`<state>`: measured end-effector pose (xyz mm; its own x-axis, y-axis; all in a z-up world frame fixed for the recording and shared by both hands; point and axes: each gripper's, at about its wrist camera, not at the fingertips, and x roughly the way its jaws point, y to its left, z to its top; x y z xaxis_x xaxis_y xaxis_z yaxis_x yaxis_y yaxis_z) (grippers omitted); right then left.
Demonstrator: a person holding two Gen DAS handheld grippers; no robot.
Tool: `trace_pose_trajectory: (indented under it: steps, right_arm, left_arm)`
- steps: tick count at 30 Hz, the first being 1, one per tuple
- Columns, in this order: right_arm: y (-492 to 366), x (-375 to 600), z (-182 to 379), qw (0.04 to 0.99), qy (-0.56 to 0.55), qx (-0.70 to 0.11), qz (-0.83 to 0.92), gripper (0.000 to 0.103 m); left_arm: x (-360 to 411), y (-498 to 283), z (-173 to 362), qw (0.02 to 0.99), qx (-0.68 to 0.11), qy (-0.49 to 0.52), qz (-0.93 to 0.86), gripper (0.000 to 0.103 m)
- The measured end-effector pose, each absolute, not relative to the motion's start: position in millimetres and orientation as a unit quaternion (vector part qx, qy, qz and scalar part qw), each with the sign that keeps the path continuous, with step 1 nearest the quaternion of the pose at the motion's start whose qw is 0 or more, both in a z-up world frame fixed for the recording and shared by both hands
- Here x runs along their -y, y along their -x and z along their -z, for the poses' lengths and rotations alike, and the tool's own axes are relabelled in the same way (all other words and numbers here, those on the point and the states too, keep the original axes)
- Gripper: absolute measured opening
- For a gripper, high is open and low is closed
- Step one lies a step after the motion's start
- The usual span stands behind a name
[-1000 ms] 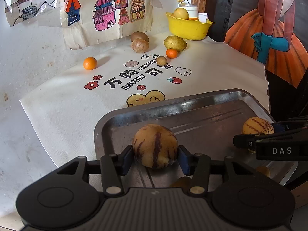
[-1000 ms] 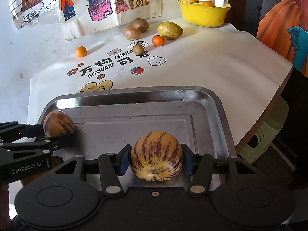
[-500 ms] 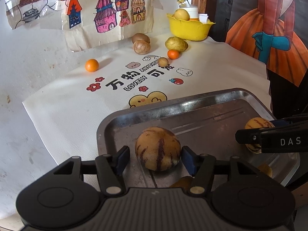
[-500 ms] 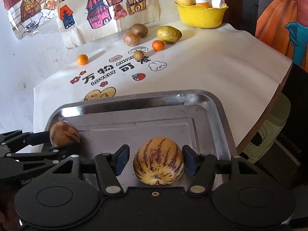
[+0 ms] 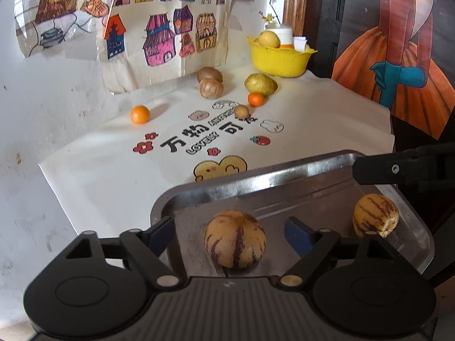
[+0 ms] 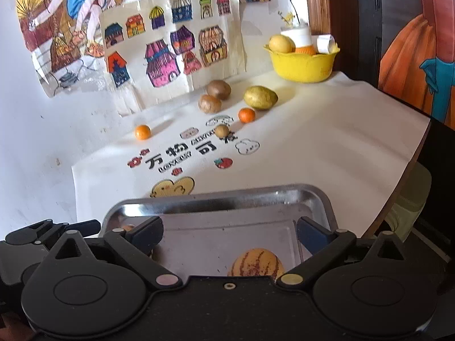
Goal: Organize fruits
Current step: 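Lower both striped melons into the metal tray and open both grippers, then withdraw both tools from the tray toward the fruits on the sheet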
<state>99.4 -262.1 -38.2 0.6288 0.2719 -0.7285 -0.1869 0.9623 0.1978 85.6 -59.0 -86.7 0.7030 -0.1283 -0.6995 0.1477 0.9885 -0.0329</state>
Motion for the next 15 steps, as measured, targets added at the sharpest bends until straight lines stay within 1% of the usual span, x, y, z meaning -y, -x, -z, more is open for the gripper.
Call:
trace_pose_trajectory:
  steps: [1,3,4,15]
  right_arm:
    - [-99,262,36,0.902,-0.054,-0.41,-0.128,0.101]
    - [-97,262,31,0.903,-0.06,-0.404,-0.132,0.102]
    - [-95,262,29,0.904,-0.062,-0.401,-0.133,0.102]
    - [-82,259,2,0.915,-0.063,-0.374,-0.139,0.102]
  left_arm:
    - [59,-85,85,0.924,-0.375,-0.013,0.074,0.096]
    - [58,-83,81,0.927,-0.368,-0.01,0.073,0.101]
    - [58,-82,78,0.928,-0.364,-0.009,0.074,0.102]
    - [56,-75,63,0.935,-0.347,-0.005,0.077,0.102]
